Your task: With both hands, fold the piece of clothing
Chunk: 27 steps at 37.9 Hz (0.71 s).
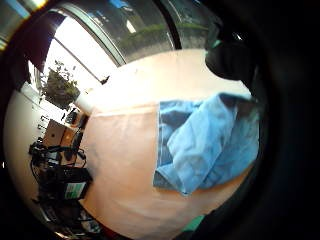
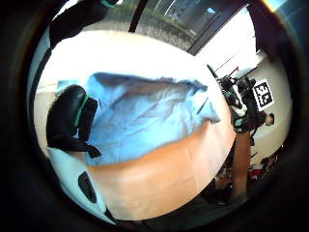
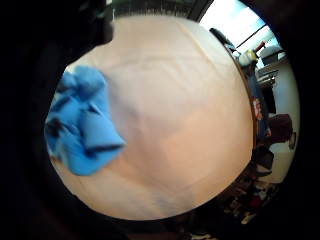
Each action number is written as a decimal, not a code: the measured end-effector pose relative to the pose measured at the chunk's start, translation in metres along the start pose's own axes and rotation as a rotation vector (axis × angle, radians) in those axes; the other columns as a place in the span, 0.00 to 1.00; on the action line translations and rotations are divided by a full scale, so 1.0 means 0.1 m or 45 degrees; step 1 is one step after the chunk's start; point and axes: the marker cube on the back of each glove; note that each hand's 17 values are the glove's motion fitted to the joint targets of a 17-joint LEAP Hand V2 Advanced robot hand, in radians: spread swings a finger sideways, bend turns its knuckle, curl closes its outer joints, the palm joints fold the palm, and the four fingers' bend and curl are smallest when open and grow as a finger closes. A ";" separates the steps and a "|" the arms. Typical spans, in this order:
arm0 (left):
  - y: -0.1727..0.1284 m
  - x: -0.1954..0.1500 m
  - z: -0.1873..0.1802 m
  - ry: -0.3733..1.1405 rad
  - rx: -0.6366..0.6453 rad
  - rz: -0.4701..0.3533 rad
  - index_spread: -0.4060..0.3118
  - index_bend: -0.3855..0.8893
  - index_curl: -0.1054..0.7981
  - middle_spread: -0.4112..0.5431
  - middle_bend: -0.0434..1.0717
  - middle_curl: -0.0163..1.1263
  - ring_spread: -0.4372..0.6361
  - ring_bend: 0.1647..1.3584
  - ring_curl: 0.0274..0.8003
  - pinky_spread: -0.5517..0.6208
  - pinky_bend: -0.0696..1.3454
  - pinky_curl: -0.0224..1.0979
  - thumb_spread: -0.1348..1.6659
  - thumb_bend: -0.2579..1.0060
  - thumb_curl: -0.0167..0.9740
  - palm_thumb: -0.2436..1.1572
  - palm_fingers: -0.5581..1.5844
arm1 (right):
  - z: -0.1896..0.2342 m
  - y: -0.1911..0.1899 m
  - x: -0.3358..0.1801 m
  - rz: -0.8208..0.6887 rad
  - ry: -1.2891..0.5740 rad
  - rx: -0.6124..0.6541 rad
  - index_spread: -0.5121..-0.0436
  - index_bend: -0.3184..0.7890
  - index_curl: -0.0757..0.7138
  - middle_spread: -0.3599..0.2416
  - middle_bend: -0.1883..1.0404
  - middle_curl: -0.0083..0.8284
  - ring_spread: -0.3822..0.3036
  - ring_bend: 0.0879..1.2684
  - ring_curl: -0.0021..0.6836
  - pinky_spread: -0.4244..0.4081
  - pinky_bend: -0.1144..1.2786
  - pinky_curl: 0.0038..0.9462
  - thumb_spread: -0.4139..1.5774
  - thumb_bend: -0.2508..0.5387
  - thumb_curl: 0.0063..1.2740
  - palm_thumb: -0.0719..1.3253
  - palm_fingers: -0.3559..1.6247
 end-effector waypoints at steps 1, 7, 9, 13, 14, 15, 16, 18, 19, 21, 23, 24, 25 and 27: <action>0.07 -0.02 0.11 0.012 -0.126 -0.025 0.27 0.39 0.47 0.17 0.42 0.46 0.23 0.43 0.57 0.37 0.50 0.50 0.79 0.20 0.30 0.67 0.49 | -0.01 -0.03 0.05 -0.004 0.010 0.102 0.44 0.36 0.60 0.29 0.36 0.53 0.44 0.28 0.61 0.47 0.52 0.44 0.82 0.19 0.18 0.40 0.38; -0.01 -0.22 0.59 -0.017 -0.308 -0.040 0.28 0.45 0.51 0.24 0.30 0.42 0.34 0.33 0.50 0.46 0.44 0.46 0.80 0.18 0.29 0.63 0.43 | 0.24 -0.22 0.52 0.125 0.117 0.263 0.52 0.31 0.48 0.52 0.31 0.49 0.62 0.30 0.57 0.61 0.56 0.43 0.74 0.23 0.18 0.30 0.29; -0.01 -0.26 0.71 -0.019 -0.350 -0.039 0.28 0.45 0.51 0.26 0.27 0.41 0.37 0.31 0.49 0.49 0.43 0.46 0.81 0.18 0.28 0.60 0.42 | 0.34 -0.25 0.57 0.136 0.153 0.283 0.53 0.33 0.46 0.58 0.30 0.48 0.65 0.30 0.55 0.65 0.56 0.42 0.72 0.25 0.19 0.30 0.28; -0.04 -0.42 0.90 -0.031 -0.426 -0.066 0.31 0.44 0.52 0.32 0.21 0.39 0.47 0.28 0.46 0.56 0.43 0.44 0.83 0.17 0.24 0.51 0.37 | 0.46 -0.19 0.57 0.160 0.196 0.298 0.56 0.34 0.42 0.66 0.31 0.47 0.67 0.35 0.55 0.69 0.56 0.40 0.73 0.31 0.21 0.34 0.29; -0.06 -0.46 0.92 -0.038 -0.411 -0.073 0.32 0.44 0.52 0.33 0.19 0.38 0.49 0.27 0.45 0.58 0.42 0.43 0.83 0.16 0.23 0.48 0.36 | 0.48 -0.19 0.56 0.160 0.203 0.314 0.56 0.34 0.41 0.67 0.34 0.48 0.66 0.36 0.55 0.69 0.54 0.39 0.74 0.34 0.22 0.38 0.31; -0.08 -0.49 0.93 -0.036 -0.400 -0.078 0.32 0.43 0.52 0.34 0.19 0.38 0.51 0.27 0.45 0.59 0.42 0.43 0.84 0.16 0.22 0.46 0.36 | 0.48 -0.20 0.55 0.156 0.212 0.341 0.57 0.34 0.40 0.68 0.34 0.48 0.66 0.37 0.55 0.69 0.54 0.39 0.74 0.34 0.23 0.38 0.31; -0.09 -0.51 0.93 -0.032 -0.396 -0.084 0.32 0.43 0.52 0.35 0.19 0.37 0.52 0.26 0.44 0.60 0.42 0.42 0.84 0.17 0.22 0.44 0.36 | 0.48 -0.21 0.53 0.150 0.223 0.372 0.57 0.33 0.39 0.66 0.38 0.50 0.63 0.39 0.56 0.69 0.52 0.38 0.75 0.37 0.24 0.42 0.33; -0.10 -0.52 0.92 -0.033 -0.393 -0.095 0.33 0.43 0.52 0.36 0.18 0.36 0.55 0.26 0.43 0.63 0.42 0.42 0.85 0.17 0.21 0.41 0.35 | 0.48 -0.22 0.50 0.129 0.242 0.432 0.56 0.33 0.37 0.59 0.45 0.52 0.54 0.47 0.58 0.66 0.46 0.35 0.77 0.42 0.26 0.48 0.41; -0.11 -0.52 0.91 -0.033 -0.386 -0.097 0.33 0.43 0.52 0.37 0.19 0.36 0.56 0.26 0.42 0.64 0.41 0.41 0.85 0.17 0.20 0.40 0.35 | 0.48 -0.22 0.48 0.115 0.241 0.450 0.57 0.32 0.36 0.56 0.47 0.52 0.51 0.49 0.57 0.65 0.44 0.33 0.77 0.43 0.27 0.49 0.43; -0.13 -0.52 0.91 -0.035 -0.364 -0.098 0.33 0.43 0.52 0.38 0.18 0.35 0.58 0.26 0.42 0.66 0.41 0.40 0.86 0.18 0.20 0.38 0.35 | 0.52 -0.18 0.42 0.095 0.224 0.436 0.54 0.35 0.36 0.50 0.50 0.54 0.45 0.54 0.60 0.64 0.39 0.32 0.78 0.45 0.28 0.53 0.48; -0.16 -0.52 0.91 -0.042 -0.336 -0.098 0.34 0.43 0.52 0.38 0.19 0.35 0.59 0.26 0.41 0.67 0.41 0.40 0.87 0.18 0.19 0.36 0.35 | 0.57 -0.10 0.39 0.106 0.225 0.374 0.50 0.40 0.37 0.43 0.50 0.54 0.39 0.58 0.61 0.60 0.35 0.30 0.78 0.48 0.29 0.56 0.53; -0.17 -0.52 0.91 -0.048 -0.322 -0.097 0.34 0.43 0.52 0.39 0.19 0.35 0.60 0.26 0.41 0.68 0.41 0.39 0.87 0.19 0.19 0.36 0.35 | 0.57 -0.07 0.38 0.115 0.240 0.365 0.49 0.42 0.39 0.40 0.50 0.54 0.37 0.58 0.61 0.59 0.33 0.29 0.78 0.48 0.30 0.58 0.55; -0.18 -0.53 0.91 -0.056 -0.312 -0.096 0.34 0.43 0.52 0.39 0.19 0.35 0.60 0.26 0.41 0.69 0.41 0.39 0.88 0.19 0.19 0.35 0.35 | 0.56 -0.07 0.38 0.118 0.255 0.385 0.48 0.42 0.39 0.36 0.50 0.54 0.35 0.58 0.62 0.57 0.33 0.30 0.78 0.48 0.30 0.58 0.55; -0.18 -0.54 0.89 -0.054 -0.323 -0.094 0.34 0.44 0.53 0.39 0.19 0.35 0.61 0.26 0.40 0.70 0.40 0.39 0.88 0.19 0.19 0.34 0.36 | 0.52 -0.12 0.31 0.096 0.242 0.446 0.47 0.43 0.41 0.30 0.48 0.54 0.31 0.59 0.64 0.54 0.32 0.30 0.77 0.48 0.32 0.60 0.57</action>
